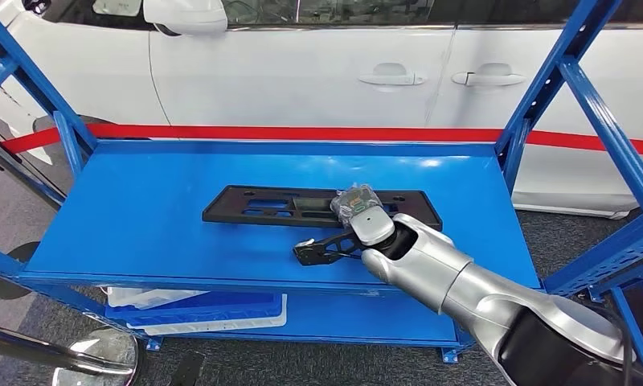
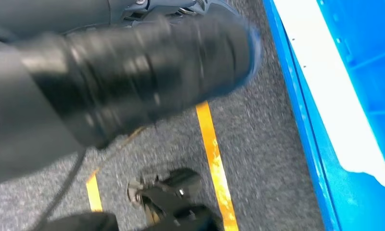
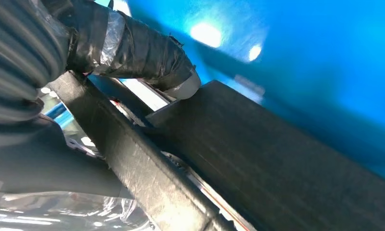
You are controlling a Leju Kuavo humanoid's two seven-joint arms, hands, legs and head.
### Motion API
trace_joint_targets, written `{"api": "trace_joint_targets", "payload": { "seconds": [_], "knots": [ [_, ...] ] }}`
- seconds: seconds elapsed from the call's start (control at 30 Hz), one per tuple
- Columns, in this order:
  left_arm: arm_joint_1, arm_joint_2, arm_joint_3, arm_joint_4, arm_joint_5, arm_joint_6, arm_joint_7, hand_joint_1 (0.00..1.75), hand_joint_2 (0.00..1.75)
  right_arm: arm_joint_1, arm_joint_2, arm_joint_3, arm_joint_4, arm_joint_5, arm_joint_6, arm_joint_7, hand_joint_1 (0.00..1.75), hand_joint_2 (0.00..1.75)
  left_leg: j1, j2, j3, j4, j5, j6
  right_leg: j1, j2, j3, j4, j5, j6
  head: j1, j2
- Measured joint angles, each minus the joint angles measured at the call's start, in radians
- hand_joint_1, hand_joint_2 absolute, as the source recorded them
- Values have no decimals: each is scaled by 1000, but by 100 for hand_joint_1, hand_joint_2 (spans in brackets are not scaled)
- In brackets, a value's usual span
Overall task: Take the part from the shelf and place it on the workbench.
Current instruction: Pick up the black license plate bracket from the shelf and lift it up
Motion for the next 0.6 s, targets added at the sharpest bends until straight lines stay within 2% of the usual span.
{"api": "trace_joint_targets", "payload": {
  "seconds": [0.03,0.07,0.1,0.17,0.2,0.3,0.37,0.4,0.47,0.5,0.53,0.57,0.6],
  "knots": [
    [0,0,0,0,-1,-1,-5,0,175,2,-1,0,-1,15,-17,4,175,175,0,0,-1,-3,15,1,1,1,0,1,-1,-1,0,0],
    [0,1,0,0,-2,-2,-10,0,175,3,-1,-1,-2,28,-29,8,175,175,0,0,17,-46,47,4,1,3,0,3,-2,-1,0,0],
    [0,2,0,0,-3,-3,-14,0,175,4,-2,-2,-3,37,-36,11,175,175,-1,0,47,-117,88,8,1,5,1,4,-3,0,0,0],
    [-3,5,0,0,-6,-4,-19,0,175,3,-5,-5,-6,51,-46,17,175,175,-5,-1,104,-241,135,18,4,7,-1,6,-6,4,0,0],
    [-4,5,0,0,-7,-4,-19,0,175,4,-7,-6,-8,56,-50,20,175,175,-8,-1,116,-270,141,21,5,7,-4,7,-5,8,1,0],
    [-4,6,0,0,-7,-3,-15,0,175,8,-12,-8,-15,74,-63,23,175,175,-9,-1,117,-283,142,31,4,9,-10,6,-4,21,1,0],
    [-5,6,0,0,-6,-2,-10,0,175,8,-16,-15,-23,94,-83,25,175,175,-3,1,123,-293,146,40,4,6,-25,37,-25,32,3,0],
    [-5,6,0,0,-3,0,-9,0,175,8,-18,-21,-30,107,-101,28,175,175,-1,3,126,-297,148,45,3,5,-47,83,-50,37,4,0],
    [-5,7,0,0,3,9,-10,0,175,7,-22,-33,-50,135,-142,37,175,175,-1,4,127,-298,146,49,-3,3,-111,212,-103,46,5,0],
    [-4,8,0,0,6,14,-9,0,175,8,-26,-37,-64,148,-161,43,175,175,-1,4,128,-297,144,50,-7,3,-138,261,-114,49,5,0],
    [-3,8,0,0,8,20,-6,0,175,8,-30,-42,-82,163,-178,49,175,175,0,4,128,-295,142,50,-11,3,-152,279,-107,52,6,0],
    [-1,8,0,0,11,29,-1,0,175,8,-35,-49,-105,181,-197,57,175,175,1,4,129,-291,139,48,-14,2,-147,260,-82,55,6,0],
    [2,8,1,0,14,40,7,0,175,7,-40,-58,-131,201,-219,63,175,175,4,3,130,-285,133,45,-18,2,-128,210,-46,57,6,0]
  ]
}}
